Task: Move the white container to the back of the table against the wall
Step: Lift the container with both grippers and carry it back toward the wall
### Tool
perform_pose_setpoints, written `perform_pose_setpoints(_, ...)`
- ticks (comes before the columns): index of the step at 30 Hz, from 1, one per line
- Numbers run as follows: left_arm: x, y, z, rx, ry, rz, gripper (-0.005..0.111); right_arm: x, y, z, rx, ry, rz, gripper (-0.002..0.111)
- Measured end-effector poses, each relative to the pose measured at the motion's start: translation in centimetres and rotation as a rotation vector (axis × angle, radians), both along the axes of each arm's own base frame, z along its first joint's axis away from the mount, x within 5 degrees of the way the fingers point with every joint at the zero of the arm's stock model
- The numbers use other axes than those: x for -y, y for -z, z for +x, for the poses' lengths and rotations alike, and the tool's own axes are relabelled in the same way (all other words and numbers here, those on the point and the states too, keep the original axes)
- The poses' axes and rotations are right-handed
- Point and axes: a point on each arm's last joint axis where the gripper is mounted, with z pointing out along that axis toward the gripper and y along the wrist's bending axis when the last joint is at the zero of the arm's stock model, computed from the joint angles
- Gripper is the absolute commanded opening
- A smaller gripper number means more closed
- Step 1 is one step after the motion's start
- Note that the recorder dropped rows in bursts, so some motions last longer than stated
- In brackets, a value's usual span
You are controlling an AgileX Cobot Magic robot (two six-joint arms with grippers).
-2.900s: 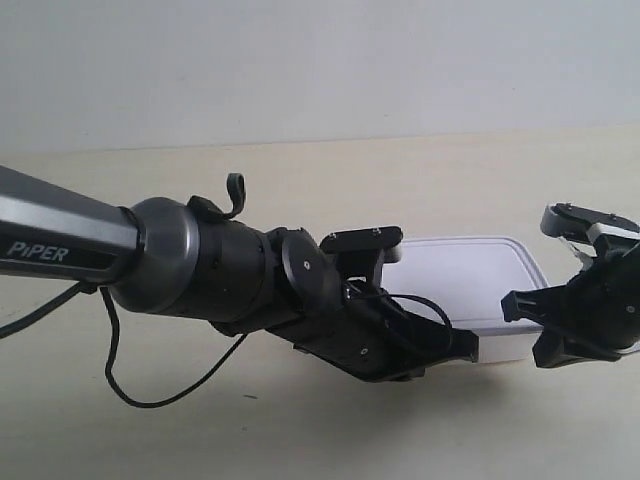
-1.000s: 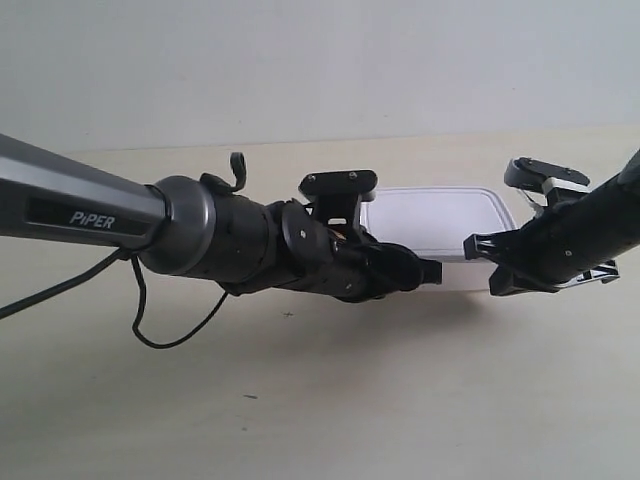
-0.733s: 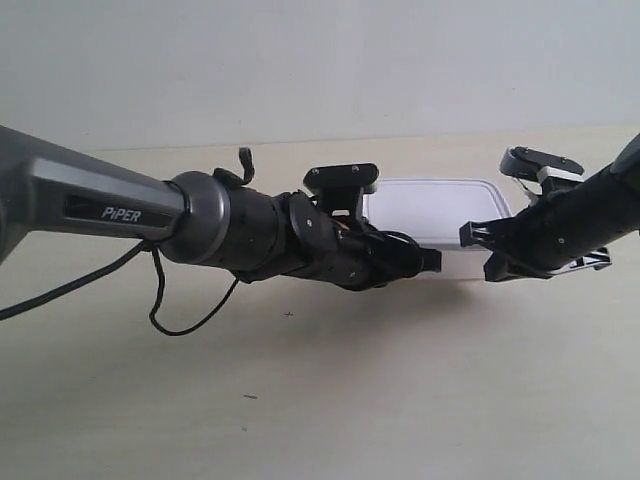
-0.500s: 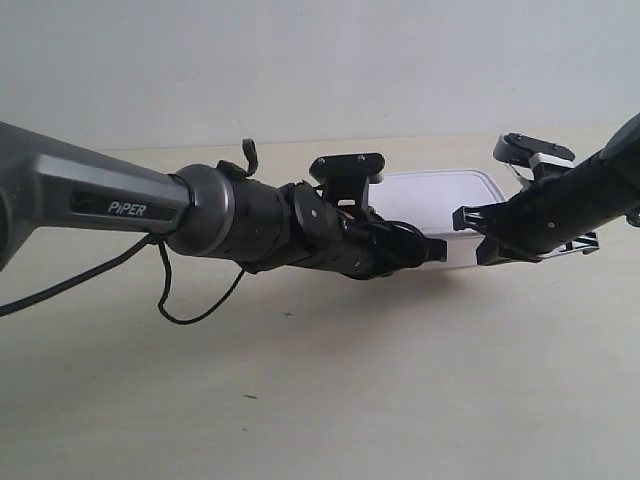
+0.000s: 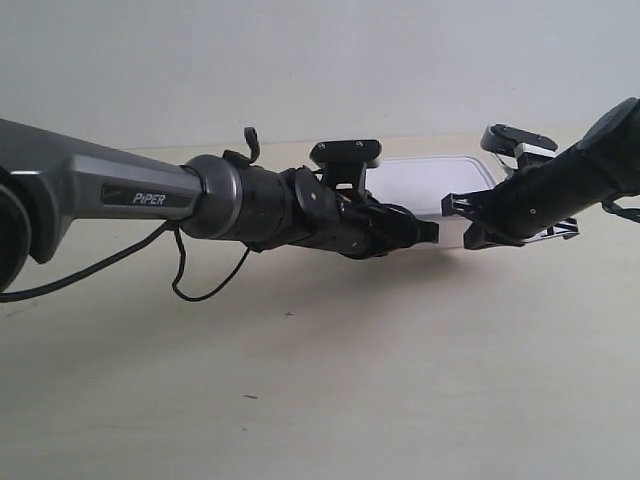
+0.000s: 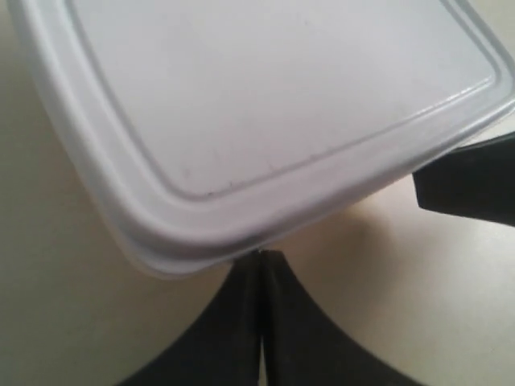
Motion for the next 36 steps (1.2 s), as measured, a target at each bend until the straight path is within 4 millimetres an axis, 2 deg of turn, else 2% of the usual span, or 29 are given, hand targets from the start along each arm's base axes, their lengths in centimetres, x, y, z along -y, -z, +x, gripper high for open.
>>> perform_pose_setpoints(8, -0.4, 0.1, 0.6, 0.026, 0.010, 0.023, 0.000, -0.1, -0.1, 1.3, 0.028, -0.002, 0.003, 0.000)
perform_pose_setpoints(14, -0.9, 0.2, 1.5, 0.047, 0.005, 0.032, 0.000, -0.2, 0.2, 2.1, 0.030, -0.007, 0.011, 0.000)
perform_pose_setpoints(20, -0.5, -0.1, 2.7, 0.075, 0.007, 0.019, 0.000, -0.4, 0.5, 2.9, 0.031, -0.009, 0.024, 0.000)
perform_pose_setpoints(24, -0.3, 0.0, 3.7, 0.087, 0.006, 0.007, 0.000, -0.4, 0.2, 3.2, 0.044, -0.010, 0.026, 0.000)
perform_pose_setpoints(32, -0.1, -0.4, 4.3, 0.118, 0.017, 0.008, 0.000, -0.5, -1.1, 4.4, 0.099, -0.016, 0.024, 0.000)
perform_pose_setpoints(36, -0.8, -0.4, 4.8, 0.118, 0.003, 0.010, 0.000, -0.6, -0.9, 5.1, 0.104, -0.021, 0.029, 0.000)
